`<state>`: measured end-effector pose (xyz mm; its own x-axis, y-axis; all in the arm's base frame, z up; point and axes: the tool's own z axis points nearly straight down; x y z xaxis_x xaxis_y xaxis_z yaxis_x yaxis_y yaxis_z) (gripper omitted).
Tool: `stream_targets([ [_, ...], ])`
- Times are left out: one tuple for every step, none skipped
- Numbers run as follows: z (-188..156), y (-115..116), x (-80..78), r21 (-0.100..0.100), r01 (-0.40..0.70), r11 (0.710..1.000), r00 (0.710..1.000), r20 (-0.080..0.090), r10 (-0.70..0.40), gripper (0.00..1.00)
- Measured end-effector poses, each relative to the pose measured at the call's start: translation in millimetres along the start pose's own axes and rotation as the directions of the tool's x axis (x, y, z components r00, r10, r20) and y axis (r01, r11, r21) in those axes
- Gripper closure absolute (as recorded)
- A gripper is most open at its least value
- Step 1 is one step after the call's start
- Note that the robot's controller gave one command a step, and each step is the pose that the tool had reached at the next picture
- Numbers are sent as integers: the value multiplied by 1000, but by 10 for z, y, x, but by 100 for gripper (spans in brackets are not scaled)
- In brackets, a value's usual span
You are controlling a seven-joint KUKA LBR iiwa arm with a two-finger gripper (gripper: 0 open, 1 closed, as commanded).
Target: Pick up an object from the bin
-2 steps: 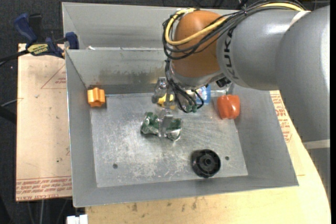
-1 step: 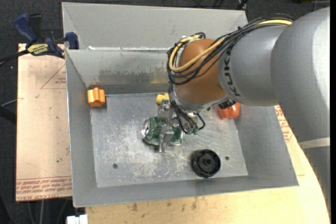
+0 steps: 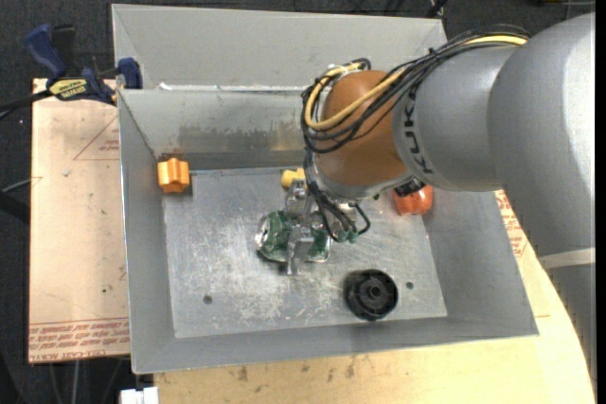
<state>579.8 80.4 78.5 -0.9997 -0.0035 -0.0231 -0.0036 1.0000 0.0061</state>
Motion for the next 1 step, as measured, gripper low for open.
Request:
stream_targets([
  [-1255, -17, -66, 4, 25, 1000, 1000, -19, -25, 100],
])
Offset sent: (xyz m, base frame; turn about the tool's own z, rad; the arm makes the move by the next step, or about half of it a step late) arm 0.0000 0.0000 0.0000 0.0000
